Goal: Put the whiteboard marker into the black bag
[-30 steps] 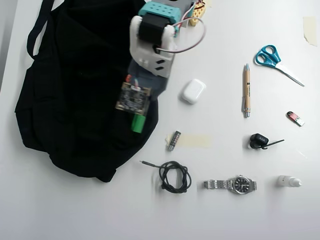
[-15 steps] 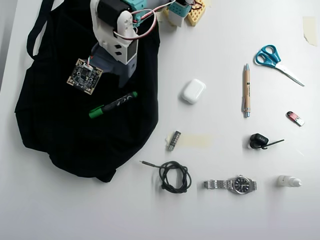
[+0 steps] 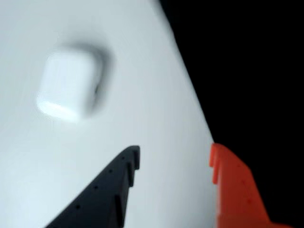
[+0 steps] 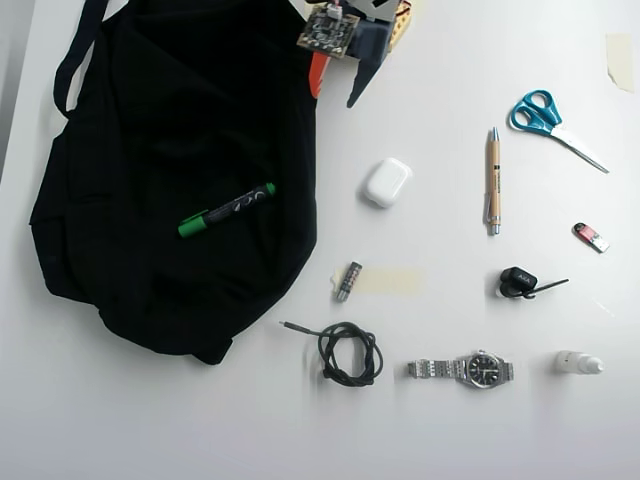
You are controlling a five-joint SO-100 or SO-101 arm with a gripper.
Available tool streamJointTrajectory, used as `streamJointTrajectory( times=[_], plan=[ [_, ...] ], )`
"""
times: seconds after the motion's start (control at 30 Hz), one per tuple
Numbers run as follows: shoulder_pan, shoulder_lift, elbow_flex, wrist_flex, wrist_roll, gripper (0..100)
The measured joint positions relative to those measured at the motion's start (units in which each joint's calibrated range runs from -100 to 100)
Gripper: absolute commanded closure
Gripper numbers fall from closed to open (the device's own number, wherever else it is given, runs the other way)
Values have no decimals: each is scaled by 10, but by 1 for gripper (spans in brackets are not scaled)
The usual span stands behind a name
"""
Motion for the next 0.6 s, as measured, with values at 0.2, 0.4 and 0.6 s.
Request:
streamJointTrajectory(
  times=[0.2,0.4,0.6],
  plan=[
    [-26,-265,195,51,0,81],
    [-22,-282,224,44,4,92],
    [-26,-282,295,19,5,98]
  ],
)
